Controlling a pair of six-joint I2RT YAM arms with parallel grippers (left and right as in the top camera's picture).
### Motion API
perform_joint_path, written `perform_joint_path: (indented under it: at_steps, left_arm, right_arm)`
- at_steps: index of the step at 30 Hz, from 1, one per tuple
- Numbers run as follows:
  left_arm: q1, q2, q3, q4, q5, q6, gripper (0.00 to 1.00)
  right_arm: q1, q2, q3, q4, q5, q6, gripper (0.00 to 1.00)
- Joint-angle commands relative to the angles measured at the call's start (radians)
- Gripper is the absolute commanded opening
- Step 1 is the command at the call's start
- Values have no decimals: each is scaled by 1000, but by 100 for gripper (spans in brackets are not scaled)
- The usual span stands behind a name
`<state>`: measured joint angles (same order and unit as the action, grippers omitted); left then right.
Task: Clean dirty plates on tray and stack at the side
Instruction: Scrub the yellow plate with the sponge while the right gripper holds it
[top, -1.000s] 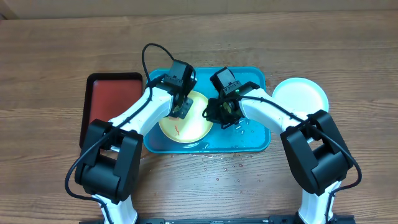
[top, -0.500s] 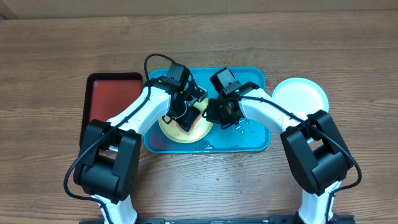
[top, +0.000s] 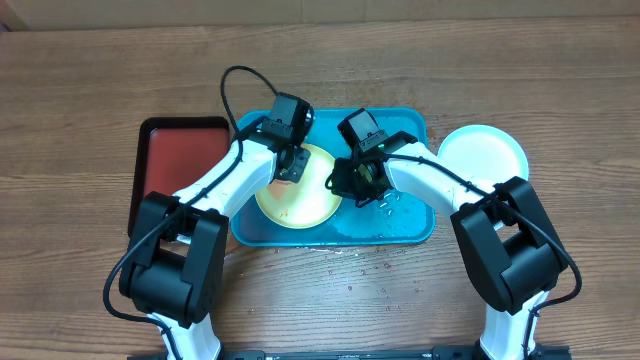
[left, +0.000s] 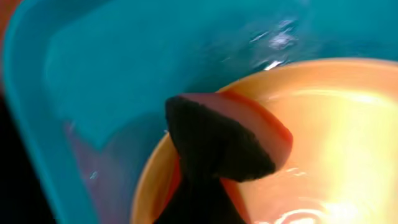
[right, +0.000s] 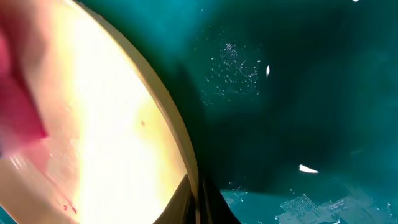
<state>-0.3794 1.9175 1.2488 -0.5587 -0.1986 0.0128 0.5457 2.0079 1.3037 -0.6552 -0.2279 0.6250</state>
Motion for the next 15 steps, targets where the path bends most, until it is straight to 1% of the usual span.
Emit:
perform_joint_path:
  at_steps: [1, 7, 9, 11, 13, 15]
  left_arm:
    - [-1, -8, -3, -62, -147, -167, 4]
    - [-1, -8, -3, -295, -30, -185, 4]
    - [-1, -8, -3, -349, 37, -185, 4]
    - [-1, -8, -3, -369, 149, -185, 4]
    - [-1, -8, -3, -365, 313, -177, 4]
    - [-1, -8, -3, -341, 460, -135, 4]
  right_arm:
    - [6, 17, -8, -2, 29, 3, 4]
    - [6, 17, -8, -2, 29, 3, 4]
    - [6, 17, -8, -1, 29, 4, 4]
    - [6, 17, -8, 1, 28, 4, 4]
    - [6, 17, -8, 3, 28, 4, 4]
    - [6, 17, -8, 3, 28, 4, 4]
